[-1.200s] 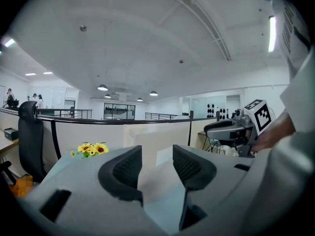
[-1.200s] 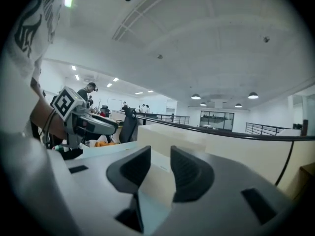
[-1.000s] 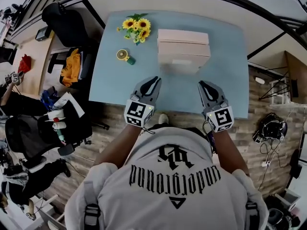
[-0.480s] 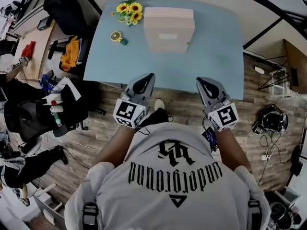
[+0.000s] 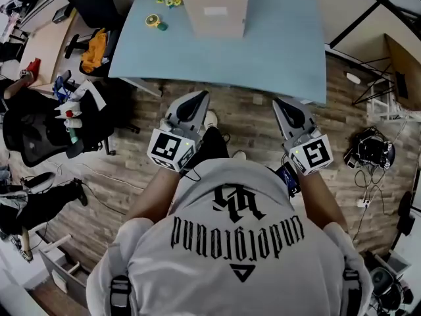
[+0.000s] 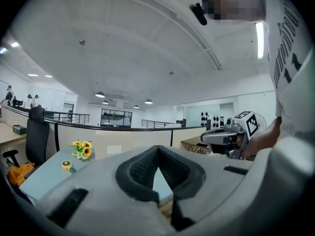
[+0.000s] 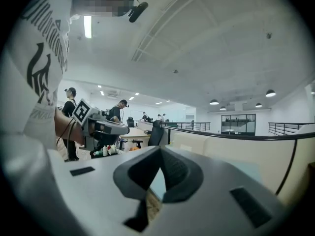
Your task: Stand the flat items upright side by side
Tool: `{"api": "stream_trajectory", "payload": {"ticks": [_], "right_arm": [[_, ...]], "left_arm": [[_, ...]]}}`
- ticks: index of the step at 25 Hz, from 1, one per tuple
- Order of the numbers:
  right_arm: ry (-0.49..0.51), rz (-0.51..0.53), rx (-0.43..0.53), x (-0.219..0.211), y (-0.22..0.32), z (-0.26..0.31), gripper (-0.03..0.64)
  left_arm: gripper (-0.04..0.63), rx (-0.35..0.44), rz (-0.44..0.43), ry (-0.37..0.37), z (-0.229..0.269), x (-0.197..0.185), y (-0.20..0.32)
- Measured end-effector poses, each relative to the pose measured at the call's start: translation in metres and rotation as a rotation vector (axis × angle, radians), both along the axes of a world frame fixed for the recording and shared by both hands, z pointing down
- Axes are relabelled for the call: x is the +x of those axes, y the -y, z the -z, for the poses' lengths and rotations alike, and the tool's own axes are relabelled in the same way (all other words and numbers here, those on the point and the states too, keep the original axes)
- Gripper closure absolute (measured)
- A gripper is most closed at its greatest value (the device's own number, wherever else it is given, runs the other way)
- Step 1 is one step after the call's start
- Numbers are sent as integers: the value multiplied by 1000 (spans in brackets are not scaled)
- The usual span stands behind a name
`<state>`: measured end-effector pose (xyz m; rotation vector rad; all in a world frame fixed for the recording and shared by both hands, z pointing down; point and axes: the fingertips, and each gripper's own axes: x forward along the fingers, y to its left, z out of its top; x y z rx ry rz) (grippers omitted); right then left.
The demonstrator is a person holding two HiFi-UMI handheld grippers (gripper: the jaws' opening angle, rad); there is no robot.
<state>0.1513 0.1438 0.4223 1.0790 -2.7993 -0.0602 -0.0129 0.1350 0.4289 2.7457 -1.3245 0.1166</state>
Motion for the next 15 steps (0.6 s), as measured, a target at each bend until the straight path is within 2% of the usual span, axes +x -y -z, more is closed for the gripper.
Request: {"api": "stream_trajectory", "payload": {"ticks": [7,15], "right_arm": [[14,-2,11,10,-51,11,612],[25,-7,37,-19,-72,22,612]], "left_arm": [[595,5,7,-4,15,1,-54],[595,29,33,-24,27,-35,-78]]}}
